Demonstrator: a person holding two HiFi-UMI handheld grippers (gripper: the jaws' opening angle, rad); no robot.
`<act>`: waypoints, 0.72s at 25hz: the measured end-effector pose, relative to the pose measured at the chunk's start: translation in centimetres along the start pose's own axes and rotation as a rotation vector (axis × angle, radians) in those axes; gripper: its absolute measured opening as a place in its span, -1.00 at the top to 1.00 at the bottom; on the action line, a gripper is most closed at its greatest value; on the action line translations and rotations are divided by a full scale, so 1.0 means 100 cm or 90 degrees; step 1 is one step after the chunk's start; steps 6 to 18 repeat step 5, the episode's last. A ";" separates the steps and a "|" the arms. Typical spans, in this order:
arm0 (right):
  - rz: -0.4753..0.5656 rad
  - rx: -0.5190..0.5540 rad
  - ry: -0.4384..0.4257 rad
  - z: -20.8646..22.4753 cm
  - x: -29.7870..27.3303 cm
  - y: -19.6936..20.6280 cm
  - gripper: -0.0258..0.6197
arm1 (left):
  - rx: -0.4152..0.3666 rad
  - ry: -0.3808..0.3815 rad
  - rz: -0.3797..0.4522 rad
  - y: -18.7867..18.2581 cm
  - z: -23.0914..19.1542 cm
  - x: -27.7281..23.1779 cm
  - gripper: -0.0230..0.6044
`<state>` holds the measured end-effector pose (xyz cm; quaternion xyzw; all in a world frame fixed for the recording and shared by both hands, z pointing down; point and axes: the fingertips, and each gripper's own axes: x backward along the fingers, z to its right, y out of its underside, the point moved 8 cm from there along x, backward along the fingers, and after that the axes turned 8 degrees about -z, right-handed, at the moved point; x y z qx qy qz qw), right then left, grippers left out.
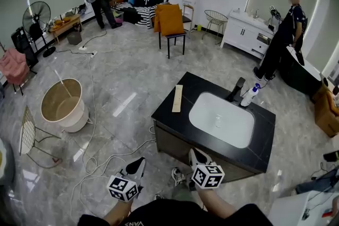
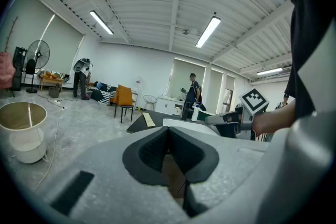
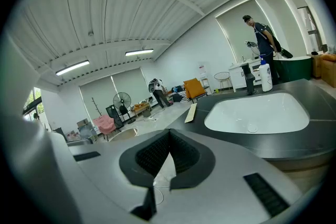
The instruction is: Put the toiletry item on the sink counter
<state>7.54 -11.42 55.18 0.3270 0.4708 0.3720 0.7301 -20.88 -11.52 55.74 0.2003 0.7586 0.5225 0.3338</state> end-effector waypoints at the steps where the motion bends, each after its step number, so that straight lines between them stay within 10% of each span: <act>1: 0.000 0.000 0.000 0.001 -0.001 0.000 0.92 | 0.000 -0.001 0.000 0.000 -0.001 -0.001 0.91; 18: -0.001 0.000 0.003 0.002 -0.004 -0.003 0.92 | 0.001 -0.001 0.001 -0.002 -0.005 -0.004 0.91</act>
